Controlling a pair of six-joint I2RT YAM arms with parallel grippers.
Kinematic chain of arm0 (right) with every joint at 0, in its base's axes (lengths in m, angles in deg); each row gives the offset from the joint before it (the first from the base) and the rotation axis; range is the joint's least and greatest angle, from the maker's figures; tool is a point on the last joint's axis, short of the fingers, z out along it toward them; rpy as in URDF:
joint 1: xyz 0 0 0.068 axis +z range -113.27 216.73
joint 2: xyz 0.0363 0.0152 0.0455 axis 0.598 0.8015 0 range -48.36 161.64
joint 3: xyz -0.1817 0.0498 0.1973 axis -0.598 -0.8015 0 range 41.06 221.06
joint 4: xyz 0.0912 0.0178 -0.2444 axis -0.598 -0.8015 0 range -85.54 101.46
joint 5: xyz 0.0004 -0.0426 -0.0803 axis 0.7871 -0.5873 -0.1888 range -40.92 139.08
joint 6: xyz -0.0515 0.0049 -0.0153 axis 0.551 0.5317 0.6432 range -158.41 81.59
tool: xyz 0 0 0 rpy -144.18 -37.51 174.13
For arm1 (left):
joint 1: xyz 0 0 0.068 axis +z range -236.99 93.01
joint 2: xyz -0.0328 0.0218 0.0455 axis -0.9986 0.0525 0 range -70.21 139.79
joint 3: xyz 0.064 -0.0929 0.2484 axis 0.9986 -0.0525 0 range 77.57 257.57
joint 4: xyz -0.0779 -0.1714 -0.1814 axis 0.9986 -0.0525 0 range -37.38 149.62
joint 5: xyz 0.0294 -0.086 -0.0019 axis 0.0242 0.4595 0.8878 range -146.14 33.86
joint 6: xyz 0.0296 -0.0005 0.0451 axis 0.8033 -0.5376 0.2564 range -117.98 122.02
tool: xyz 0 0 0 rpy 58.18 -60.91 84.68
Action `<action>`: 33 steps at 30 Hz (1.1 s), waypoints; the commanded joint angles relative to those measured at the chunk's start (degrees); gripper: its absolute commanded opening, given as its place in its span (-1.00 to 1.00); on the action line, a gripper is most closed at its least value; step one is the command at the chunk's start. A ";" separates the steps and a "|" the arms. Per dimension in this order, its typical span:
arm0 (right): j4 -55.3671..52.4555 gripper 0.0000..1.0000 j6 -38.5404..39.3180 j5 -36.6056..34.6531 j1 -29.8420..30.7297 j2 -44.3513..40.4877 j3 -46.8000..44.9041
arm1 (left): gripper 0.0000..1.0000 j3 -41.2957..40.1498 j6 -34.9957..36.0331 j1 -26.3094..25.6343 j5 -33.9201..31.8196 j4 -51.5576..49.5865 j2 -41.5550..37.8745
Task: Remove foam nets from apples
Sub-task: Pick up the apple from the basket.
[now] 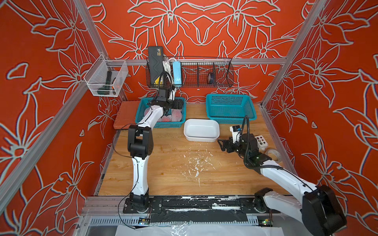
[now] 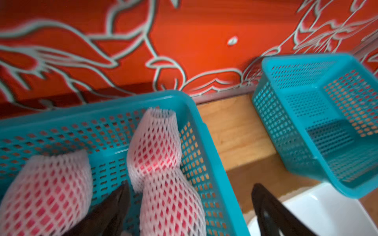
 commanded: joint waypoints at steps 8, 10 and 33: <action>11.71 0.79 -0.26 -4.83 1.02 -1.63 -6.06 | 0.85 9.54 0.93 0.02 -5.51 -0.32 7.63; 12.52 0.79 -0.31 -5.80 1.09 -1.61 -6.75 | 0.83 7.56 -0.21 0.06 -6.21 1.73 6.69; 12.52 0.79 -0.77 -5.13 1.59 2.80 -5.18 | 0.86 -18.31 -4.24 1.19 -5.67 25.04 -6.66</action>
